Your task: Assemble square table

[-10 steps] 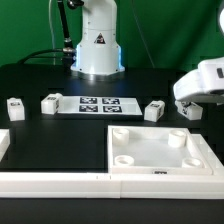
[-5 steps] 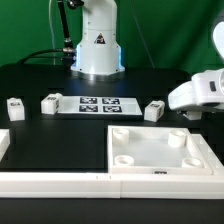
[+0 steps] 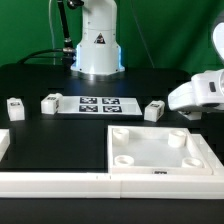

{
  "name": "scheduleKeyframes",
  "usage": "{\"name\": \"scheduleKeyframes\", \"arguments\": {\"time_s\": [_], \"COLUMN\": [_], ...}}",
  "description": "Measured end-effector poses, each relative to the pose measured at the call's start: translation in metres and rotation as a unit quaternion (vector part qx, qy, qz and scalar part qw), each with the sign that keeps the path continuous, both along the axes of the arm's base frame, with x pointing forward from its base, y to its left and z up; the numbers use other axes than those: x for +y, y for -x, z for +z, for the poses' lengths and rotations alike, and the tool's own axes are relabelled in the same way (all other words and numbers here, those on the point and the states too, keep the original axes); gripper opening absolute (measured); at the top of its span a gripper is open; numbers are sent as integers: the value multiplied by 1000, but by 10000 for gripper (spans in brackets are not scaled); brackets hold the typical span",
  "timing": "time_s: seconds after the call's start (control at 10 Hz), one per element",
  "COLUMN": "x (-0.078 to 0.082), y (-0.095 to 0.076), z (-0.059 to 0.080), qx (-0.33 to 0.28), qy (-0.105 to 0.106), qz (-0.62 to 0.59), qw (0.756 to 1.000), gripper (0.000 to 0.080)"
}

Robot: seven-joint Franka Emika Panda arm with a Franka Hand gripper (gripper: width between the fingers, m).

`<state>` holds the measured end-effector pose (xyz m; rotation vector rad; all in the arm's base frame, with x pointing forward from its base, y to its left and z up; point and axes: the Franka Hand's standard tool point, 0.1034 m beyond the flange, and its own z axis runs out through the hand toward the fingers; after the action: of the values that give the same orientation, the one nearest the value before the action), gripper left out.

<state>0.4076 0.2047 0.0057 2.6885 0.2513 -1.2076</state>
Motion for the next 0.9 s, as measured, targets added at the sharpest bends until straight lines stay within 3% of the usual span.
{"name": "scheduleKeyframes", "arguments": {"time_s": [0.1,0.7,0.9], "x": [0,-3,-32], "y": [0,-3,-44], "z": [0,4,48], "qx": [0,2,-4], "qy": [0,-3,-10], "qz": [0,1,-18], "qw": [1000,1000,1000], "gripper": [289,290,291]}}
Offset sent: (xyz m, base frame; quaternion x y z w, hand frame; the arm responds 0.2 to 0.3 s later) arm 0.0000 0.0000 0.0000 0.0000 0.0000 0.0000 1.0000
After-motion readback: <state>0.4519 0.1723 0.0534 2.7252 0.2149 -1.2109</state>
